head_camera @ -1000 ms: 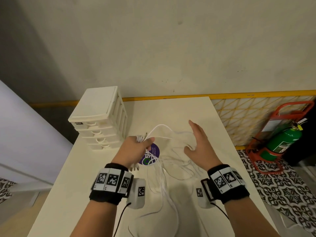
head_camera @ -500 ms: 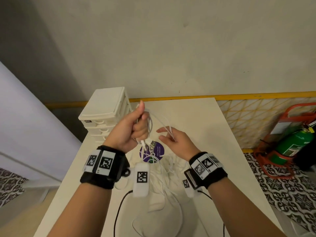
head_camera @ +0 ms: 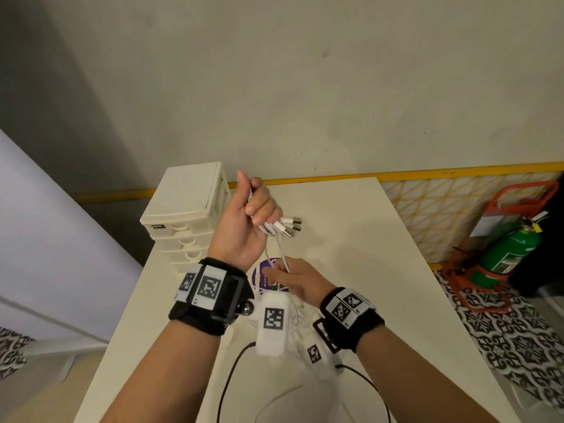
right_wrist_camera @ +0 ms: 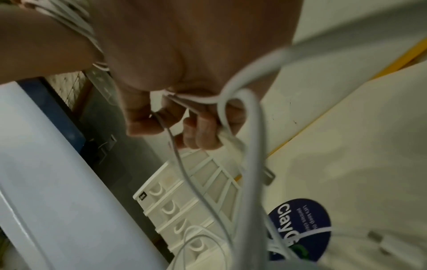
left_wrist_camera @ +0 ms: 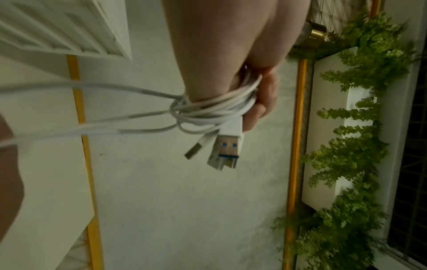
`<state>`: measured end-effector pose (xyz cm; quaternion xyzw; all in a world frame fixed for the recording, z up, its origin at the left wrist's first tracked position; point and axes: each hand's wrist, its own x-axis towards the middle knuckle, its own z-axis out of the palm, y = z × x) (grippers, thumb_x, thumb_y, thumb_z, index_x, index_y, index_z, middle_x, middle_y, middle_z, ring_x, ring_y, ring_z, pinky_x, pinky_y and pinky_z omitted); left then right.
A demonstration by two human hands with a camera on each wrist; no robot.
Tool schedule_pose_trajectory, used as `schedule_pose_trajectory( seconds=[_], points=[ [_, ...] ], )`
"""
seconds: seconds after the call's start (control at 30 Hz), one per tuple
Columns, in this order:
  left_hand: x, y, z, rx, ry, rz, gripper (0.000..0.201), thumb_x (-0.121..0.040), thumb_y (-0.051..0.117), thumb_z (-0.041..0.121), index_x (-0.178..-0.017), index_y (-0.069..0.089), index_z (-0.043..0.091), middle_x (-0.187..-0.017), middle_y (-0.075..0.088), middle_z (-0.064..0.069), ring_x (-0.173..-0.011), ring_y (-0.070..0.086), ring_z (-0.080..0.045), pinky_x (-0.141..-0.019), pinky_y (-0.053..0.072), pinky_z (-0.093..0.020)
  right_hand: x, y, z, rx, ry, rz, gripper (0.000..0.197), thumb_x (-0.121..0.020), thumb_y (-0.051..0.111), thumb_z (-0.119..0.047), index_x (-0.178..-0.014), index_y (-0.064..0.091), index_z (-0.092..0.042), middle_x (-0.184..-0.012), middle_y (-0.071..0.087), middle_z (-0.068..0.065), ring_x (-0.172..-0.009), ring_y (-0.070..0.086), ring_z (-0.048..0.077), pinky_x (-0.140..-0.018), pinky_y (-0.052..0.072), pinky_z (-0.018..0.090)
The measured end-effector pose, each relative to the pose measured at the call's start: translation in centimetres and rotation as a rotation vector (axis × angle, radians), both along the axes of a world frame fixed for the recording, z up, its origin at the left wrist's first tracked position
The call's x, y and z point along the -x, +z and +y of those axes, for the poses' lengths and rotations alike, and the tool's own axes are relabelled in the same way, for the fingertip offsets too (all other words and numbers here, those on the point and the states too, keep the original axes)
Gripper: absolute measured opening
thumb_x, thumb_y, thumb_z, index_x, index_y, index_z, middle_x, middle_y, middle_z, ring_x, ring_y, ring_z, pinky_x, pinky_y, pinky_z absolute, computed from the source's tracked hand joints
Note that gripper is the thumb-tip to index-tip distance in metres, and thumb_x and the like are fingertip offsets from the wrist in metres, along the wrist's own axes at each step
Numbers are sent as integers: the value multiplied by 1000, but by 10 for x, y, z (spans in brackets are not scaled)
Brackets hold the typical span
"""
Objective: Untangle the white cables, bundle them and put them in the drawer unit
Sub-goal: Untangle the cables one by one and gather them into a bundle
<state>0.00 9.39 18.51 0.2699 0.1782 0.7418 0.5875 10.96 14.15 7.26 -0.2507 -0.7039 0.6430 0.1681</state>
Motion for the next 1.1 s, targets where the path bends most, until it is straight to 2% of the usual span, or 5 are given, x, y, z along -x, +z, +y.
schedule_pose_trajectory(
  seconds=[0.47, 0.63, 0.73, 0.97, 1.1],
  points=[
    [54, -31, -34, 104, -417, 143, 27, -96, 49, 25, -73, 57, 14, -45, 27, 8, -35, 22, -10, -38, 25, -22, -34, 0, 44, -318, -172, -165, 10, -83, 67, -25, -90, 67, -18, -84, 65, -6, -81, 60, 10, -78, 43, 27],
    [43, -32, -28, 12, -569, 83, 36, -102, 32, 21, -79, 54, 6, -45, 28, 4, -33, 17, -10, -41, 27, -24, -23, 15, 36, -257, -164, -156, 96, -65, 83, -31, -143, 28, -29, -138, 40, -14, -130, 34, 2, -103, 29, 21],
    [41, -36, -29, 5, -612, 73, 36, -103, 30, 21, -79, 54, 6, -44, 24, 5, -33, 12, -9, -42, 27, -25, -23, 28, 34, -310, -134, -65, 104, -64, 83, -33, -145, 19, -36, -149, 29, -16, -136, 25, -2, -110, 23, 24],
    [35, -41, -27, 12, -632, 58, 35, -102, 31, 21, -80, 53, 5, -46, 29, 4, -33, 14, -10, -43, 27, -26, -4, 43, 12, -365, 105, -79, 11, -88, 58, -7, -93, 67, -4, -83, 68, 11, -75, 60, 16, -74, 46, 29],
    [52, -43, -34, 30, -613, 52, 37, -103, 30, 22, -82, 55, 5, -44, 26, 5, -35, 18, -10, -44, 30, -25, -21, 54, 18, -269, 8, -80, 21, -96, 48, -17, -92, 69, -17, -59, 61, -26, -52, 52, -5, -56, 38, 7]
  ],
)
